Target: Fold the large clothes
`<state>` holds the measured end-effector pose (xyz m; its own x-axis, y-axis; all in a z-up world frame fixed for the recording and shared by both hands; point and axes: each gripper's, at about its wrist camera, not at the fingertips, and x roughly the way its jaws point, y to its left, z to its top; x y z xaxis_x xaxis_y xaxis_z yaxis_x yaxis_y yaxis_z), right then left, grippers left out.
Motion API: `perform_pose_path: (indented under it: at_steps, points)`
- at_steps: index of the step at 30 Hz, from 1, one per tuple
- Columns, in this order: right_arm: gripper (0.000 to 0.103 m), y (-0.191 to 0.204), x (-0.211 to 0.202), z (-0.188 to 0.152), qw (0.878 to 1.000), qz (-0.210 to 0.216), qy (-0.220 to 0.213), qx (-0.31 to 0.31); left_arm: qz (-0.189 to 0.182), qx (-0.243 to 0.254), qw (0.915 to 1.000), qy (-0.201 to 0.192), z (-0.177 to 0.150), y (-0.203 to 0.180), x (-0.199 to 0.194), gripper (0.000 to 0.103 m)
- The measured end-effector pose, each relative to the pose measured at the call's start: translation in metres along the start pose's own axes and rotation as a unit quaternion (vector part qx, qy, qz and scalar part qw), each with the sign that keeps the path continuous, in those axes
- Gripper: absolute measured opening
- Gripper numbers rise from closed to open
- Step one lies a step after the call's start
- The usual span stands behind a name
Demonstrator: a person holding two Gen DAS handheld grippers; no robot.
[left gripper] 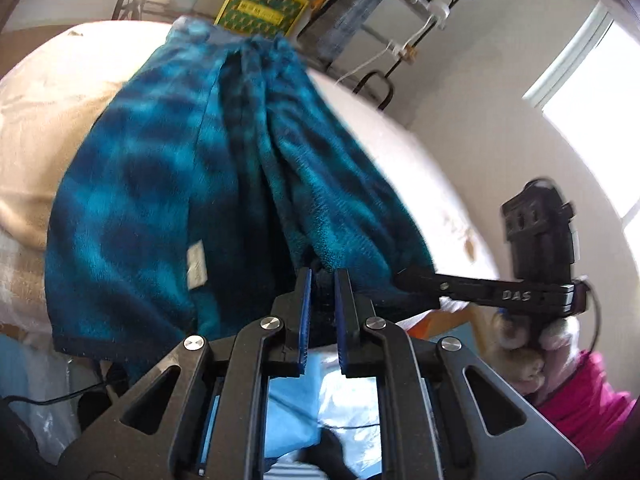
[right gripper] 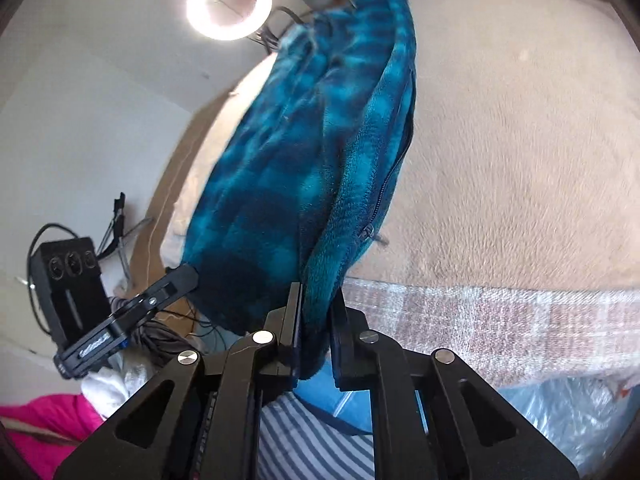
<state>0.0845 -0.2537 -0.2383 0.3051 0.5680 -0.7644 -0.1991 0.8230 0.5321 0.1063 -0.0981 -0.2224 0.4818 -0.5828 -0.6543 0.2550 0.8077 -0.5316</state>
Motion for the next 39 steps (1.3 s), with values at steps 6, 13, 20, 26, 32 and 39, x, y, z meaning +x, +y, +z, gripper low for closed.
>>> perform_pose_path:
  at_steps: [6,13,20,26,32,39]
  points:
    - [0.010,0.011,0.031,-0.006,0.994,-0.089,0.045,-0.050,0.016,0.012,0.9996,0.021,-0.014,0.004,0.009,0.009]
    - [0.032,0.030,-0.006,-0.002,0.990,-0.118,0.013,-0.083,-0.016,0.050,0.9986,-0.010,-0.014,-0.001,-0.063,0.011]
    - [0.045,0.051,-0.055,0.032,0.984,-0.112,-0.082,-0.108,0.033,0.066,0.9957,-0.057,-0.006,0.021,-0.100,0.017]
    - [0.045,0.071,-0.050,0.072,0.986,-0.080,-0.095,-0.115,0.056,0.044,0.9963,-0.047,-0.001,0.042,-0.071,0.027]
    - [0.045,0.077,-0.009,0.113,0.991,-0.049,-0.049,-0.115,0.009,-0.018,0.9996,0.021,-0.006,0.065,-0.011,0.027]
    - [0.046,0.082,0.052,0.176,0.992,-0.034,-0.013,-0.125,0.053,0.047,0.9975,0.002,-0.008,0.035,-0.013,0.043]
